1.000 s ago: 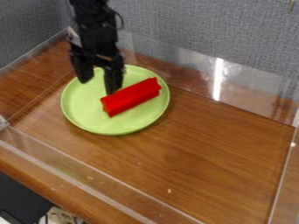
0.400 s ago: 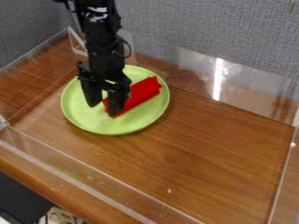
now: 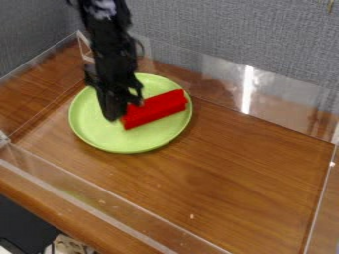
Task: Put the red object on the left side
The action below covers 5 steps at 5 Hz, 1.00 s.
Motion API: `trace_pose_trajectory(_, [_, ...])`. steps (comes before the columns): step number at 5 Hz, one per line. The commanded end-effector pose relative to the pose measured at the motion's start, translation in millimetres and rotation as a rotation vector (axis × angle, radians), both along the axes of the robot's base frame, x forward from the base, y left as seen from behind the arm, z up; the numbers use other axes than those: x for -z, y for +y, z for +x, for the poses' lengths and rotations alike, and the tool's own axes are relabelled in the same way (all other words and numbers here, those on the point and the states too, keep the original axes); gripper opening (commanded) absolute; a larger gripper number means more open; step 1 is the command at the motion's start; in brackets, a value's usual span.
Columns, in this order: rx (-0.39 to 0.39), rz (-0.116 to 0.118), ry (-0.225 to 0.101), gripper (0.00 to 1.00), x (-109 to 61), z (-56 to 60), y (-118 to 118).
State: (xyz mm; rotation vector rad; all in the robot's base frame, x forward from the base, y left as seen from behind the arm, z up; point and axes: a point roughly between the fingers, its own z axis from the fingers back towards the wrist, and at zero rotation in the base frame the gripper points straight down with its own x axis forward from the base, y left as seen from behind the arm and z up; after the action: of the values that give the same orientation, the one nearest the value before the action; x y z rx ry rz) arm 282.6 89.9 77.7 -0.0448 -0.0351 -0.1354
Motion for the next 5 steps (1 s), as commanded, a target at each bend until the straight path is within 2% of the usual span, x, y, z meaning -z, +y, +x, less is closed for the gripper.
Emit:
trace_pose_trajectory(1, [-0.099, 0.032, -0.114, 0.00, -44.6, 1.2, 29.7])
trace_pose_trajectory(2, [-0.101, 0.020, -0.148, 0.00, -52.9, 11.5, 14.3])
trace_pose_trajectory(3, [-0.127, 0.007, -0.137, 1.00, -42.4, 17.9, -0.1])
trace_pose_trajectory(4, [-0.170, 0.000, -0.113, 1.00, -25.1, 19.8, -11.1])
trace_pose_trajectory(5, [-0.203, 0.006, -0.078, 1.00, -3.2, 27.6, -16.4])
